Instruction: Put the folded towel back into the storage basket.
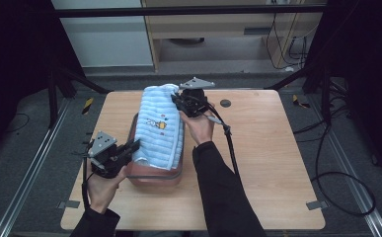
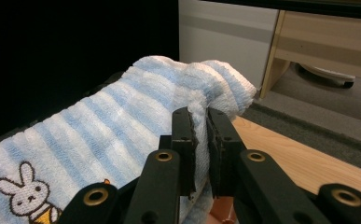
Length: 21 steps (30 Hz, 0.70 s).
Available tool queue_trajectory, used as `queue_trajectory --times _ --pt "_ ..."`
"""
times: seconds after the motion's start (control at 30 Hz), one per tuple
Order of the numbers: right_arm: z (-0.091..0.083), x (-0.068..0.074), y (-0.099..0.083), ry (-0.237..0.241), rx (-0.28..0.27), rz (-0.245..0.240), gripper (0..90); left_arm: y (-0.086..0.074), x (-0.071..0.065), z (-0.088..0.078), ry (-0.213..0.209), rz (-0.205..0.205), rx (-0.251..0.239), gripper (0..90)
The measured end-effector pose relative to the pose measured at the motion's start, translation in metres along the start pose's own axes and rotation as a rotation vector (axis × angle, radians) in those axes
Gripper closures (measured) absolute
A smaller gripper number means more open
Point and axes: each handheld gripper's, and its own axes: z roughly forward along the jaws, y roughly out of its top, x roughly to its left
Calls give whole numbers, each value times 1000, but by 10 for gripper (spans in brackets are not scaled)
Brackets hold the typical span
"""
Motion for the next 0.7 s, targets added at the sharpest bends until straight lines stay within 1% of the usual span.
queue_trajectory --times 0.23,0.3,0.53,0.7 --pt "16 2 -5 5 16 -3 828 -6 9 7 23 -14 30 838" --pt "20 1 -6 4 20 -7 828 -8 9 10 37 -9 37 838" --pt "32 2 -15 6 44 -8 828 -16 13 20 44 -3 77 837" --pt "37 2 -24 6 55 -14 828 -22 13 23 44 0 104 837"
